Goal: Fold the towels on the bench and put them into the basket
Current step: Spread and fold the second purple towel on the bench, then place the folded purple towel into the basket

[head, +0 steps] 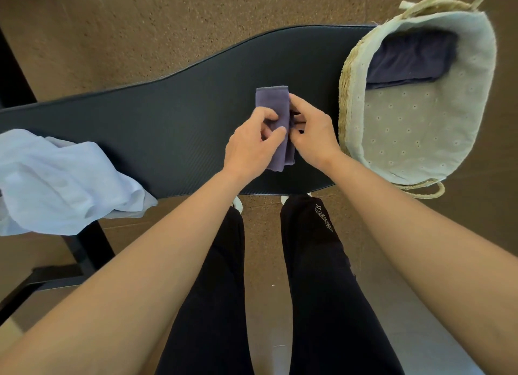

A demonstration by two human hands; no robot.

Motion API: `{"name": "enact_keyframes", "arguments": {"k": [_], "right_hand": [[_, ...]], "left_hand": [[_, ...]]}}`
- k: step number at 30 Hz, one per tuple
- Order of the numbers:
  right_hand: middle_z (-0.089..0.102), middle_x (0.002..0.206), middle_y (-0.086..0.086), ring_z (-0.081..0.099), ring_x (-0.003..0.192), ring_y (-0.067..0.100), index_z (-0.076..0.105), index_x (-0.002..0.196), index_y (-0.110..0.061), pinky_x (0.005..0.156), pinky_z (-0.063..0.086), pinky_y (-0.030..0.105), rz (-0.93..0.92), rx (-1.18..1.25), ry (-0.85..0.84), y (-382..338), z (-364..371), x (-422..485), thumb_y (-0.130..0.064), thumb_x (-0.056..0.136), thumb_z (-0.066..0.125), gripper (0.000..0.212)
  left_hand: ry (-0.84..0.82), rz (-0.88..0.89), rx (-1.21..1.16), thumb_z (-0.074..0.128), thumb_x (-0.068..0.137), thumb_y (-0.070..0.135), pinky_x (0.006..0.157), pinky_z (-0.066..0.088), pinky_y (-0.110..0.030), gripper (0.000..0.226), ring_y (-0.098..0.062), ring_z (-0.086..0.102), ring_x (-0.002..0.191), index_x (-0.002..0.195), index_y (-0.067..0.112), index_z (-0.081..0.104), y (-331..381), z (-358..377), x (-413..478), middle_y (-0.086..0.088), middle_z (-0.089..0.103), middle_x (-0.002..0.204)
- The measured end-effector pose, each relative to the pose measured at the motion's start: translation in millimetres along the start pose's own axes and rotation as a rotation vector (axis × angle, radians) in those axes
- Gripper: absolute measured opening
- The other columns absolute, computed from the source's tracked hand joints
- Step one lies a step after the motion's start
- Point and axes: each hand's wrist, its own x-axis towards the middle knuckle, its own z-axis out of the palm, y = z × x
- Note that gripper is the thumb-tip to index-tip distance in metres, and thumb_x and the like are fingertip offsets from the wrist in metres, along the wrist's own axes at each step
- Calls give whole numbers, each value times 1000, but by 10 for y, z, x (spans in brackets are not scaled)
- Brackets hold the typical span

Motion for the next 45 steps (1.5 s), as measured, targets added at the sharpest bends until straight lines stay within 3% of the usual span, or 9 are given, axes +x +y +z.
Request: {"name": "enact_keyframes", "arguments": {"k": [5, 8, 11, 13, 20, 25, 31, 36, 45], "right_hand": [[59, 132, -6, 61, 106, 3, 48, 149, -22, 85, 54, 10, 20, 28, 79, 27, 6, 64, -9, 97, 67, 57], [50, 131, 1, 60, 95, 10, 43, 152, -24, 79, 55, 15, 87, -112, 169, 140, 23, 75, -8, 91, 73, 70], [62, 111, 0, 64, 89, 13, 42, 150, -25, 84, 61, 33, 185, -85, 122, 238, 39, 33, -12, 92, 73, 67], [67, 100, 0, 66, 89, 13, 40, 149, -26, 84, 62, 39, 212, -33, 59, 276, 12, -6, -13, 93, 72, 65], [60, 134, -2, 65, 115, 19, 42, 145, -26, 93, 60, 46, 340, 461, -57, -10, -86, -275, -18, 92, 72, 61], [60, 138, -7, 62, 124, 16, 41, 145, -30, 95, 59, 40, 291, 624, -74, -249, -384, -585, -40, 89, 77, 68], [63, 133, 16, 66, 120, 29, 52, 138, -9, 88, 60, 42, 283, 895, -15, -166, -1056, -784, -7, 91, 73, 51], [70, 125, 14, 71, 112, 24, 59, 129, -6, 84, 60, 36, 310, 963, 210, 192, -1535, -825, -5, 95, 67, 35], [70, 121, 13, 71, 106, 26, 57, 135, -7, 91, 61, 47, 552, 965, 523, 755, -1680, -388, -9, 97, 67, 39]], "left_hand": [[77, 63, 206, 71, 93, 32, 80, 56, -32, 37, -15, 54, 106, 128, 28, 62, -85, 125, 65, 1, 50, 115], [179, -40, 112, 83, 81, 32, 75, 51, -24, 58, -14, 54, 109, 127, 23, 49, -67, 199, 88, -1, 44, 124], [120, -210, -29, 88, 77, 36, 78, 53, -27, 81, -13, 60, 102, 136, 22, 34, -19, 219, 148, 0, 53, 123], [5, -256, 8, 86, 80, 38, 86, 56, -35, 73, -17, 65, 103, 135, 20, 41, -6, 207, 192, 2, 62, 118], [-179, -282, -138, 77, 89, 30, 92, 59, -41, 38, -21, 70, 100, 120, 12, 64, 171, 0, 153, -8, 72, 111], [-345, -137, -160, 73, 93, 16, 87, 56, -29, 32, -13, 70, 100, 123, 12, 63, 536, -304, -39, -6, 73, 114], [-567, 17, -57, 73, 91, 15, 79, 54, -26, 17, -11, 68, 90, 106, 20, 66, 1214, -242, -121, -2, 72, 98], [-596, 87, -5, 82, 86, 31, 83, 59, -23, 45, -9, 71, 95, 124, 20, 61, 1584, 163, -4, 3, 71, 109], [-443, 547, 799, 72, 90, 44, 91, 50, -43, 75, -29, 60, 118, 152, 19, 37, 1836, 998, 617, -8, 61, 132]]}}
